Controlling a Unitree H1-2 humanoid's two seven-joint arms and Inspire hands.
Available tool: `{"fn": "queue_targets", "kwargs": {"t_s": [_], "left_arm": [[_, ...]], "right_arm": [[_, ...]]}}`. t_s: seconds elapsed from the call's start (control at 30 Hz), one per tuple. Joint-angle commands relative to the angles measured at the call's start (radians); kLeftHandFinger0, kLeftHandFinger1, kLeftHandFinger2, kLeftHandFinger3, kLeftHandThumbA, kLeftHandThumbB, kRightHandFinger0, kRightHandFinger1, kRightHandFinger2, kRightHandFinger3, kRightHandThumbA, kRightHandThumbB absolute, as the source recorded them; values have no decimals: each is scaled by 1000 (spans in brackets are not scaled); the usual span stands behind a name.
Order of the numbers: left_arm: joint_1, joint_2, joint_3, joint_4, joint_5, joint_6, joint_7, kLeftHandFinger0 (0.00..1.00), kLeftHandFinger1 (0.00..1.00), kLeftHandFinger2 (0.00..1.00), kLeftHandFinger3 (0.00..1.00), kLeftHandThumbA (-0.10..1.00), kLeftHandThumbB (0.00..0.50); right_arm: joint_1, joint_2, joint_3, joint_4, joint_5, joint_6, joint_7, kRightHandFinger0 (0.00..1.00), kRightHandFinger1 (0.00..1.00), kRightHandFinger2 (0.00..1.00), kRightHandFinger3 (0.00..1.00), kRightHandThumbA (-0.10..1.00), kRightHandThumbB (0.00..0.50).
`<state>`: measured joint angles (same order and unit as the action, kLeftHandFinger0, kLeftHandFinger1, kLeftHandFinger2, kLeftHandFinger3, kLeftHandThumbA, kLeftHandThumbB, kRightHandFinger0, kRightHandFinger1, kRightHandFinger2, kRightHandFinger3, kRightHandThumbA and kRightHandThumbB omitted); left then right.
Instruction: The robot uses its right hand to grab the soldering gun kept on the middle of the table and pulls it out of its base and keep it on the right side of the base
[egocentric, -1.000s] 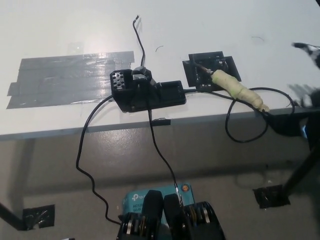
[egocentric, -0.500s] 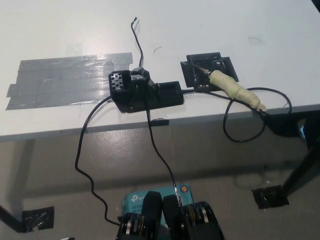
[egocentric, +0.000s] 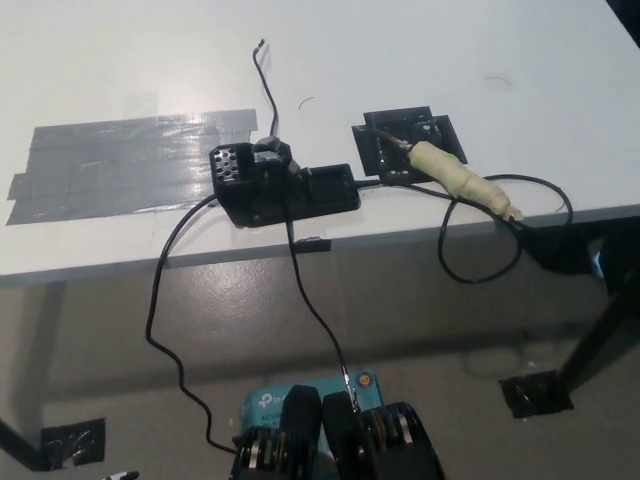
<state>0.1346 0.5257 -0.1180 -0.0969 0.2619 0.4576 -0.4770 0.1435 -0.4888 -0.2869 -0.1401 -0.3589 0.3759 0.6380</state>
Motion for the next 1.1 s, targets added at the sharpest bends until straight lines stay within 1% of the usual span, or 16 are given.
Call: {"fn": "queue_targets", "kwargs": {"t_s": [0.0,0.03,0.07,0.1,0.13,0.2,0.23,0.33,0.47,0.5,0.57,0.67,0.77,0.83,1.03,1.07], "left_arm": [[-11,33,14,-17,-8,12,-16,1000,1000,1000,1000,555,127],[-9,33,14,-16,-8,12,-16,1000,1000,1000,1000,555,128],[-2,35,15,-23,-11,12,-14,1000,1000,1000,1000,558,129],[-1,37,16,-24,-11,12,-16,1000,1000,1000,1000,561,127],[3,37,18,-24,-11,12,-17,1000,1000,1000,1000,561,131],[-4,36,18,-18,-8,12,-18,1000,1000,1000,1000,558,135],[-4,32,19,-18,-7,12,-18,1000,1000,1000,1000,552,141],[-5,32,16,-17,-5,12,-18,1000,1000,1000,1000,559,145],[13,26,21,-22,-5,12,-18,1000,1000,1000,1000,565,143],[15,31,18,-27,-8,12,-15,1000,1000,1000,1000,570,142],[15,27,24,-26,-12,12,-17,1000,1000,1000,1000,562,147],[2,30,20,-19,-19,12,-20,1000,1000,1000,1000,571,139],[3,26,26,-16,-48,6,-12,1000,1000,1000,1000,562,141],[6,23,25,-19,-46,10,-4,1000,1000,1000,1000,574,153],[14,26,25,-27,-44,12,-6,1000,1000,1000,1000,574,148],[14,22,28,-24,-31,12,-7,1000,1000,1000,1000,583,162]], "right_arm": [[-7,-19,1,-35,76,-64,-59,834,911,1000,1000,305,58],[-7,-16,0,-33,82,-68,-66,848,935,1000,1000,318,60],[-4,1,-26,-8,127,-121,-94,926,1000,1000,1000,409,67],[-7,10,-39,-7,146,-104,-98,983,1000,1000,1000,511,99],[-10,22,-50,-6,168,-92,-101,998,1000,1000,1000,551,123],[-13,26,-53,2,180,-110,-115,997,1000,1000,1000,600,131],[-12,31,-56,-3,190,-105,-121,985,1000,1000,1000,604,146],[-12,35,-50,-15,214,-104,-127,1000,1000,1000,1000,584,153],[-6,22,-27,-20,215,-112,-131,1000,1000,1000,1000,563,143],[-6,11,-8,-10,189,-128,-139,990,1000,1000,1000,515,148],[-5,1,2,-7,180,-130,-146,971,1000,1000,1000,474,129],[-8,-13,12,-1,168,-132,-159,940,1000,1000,1000,490,144],[-8,-23,17,8,174,-134,-165,945,1000,1000,1000,490,159],[-6,-30,22,1,182,-123,-159,1000,1000,1000,1000,455,145],[0,-59,52,7,172,-131,-158,1000,1000,1000,1000,444,143],[1,-69,62,4,164,-121,-154,1000,1000,1000,1000,447,143]]}}
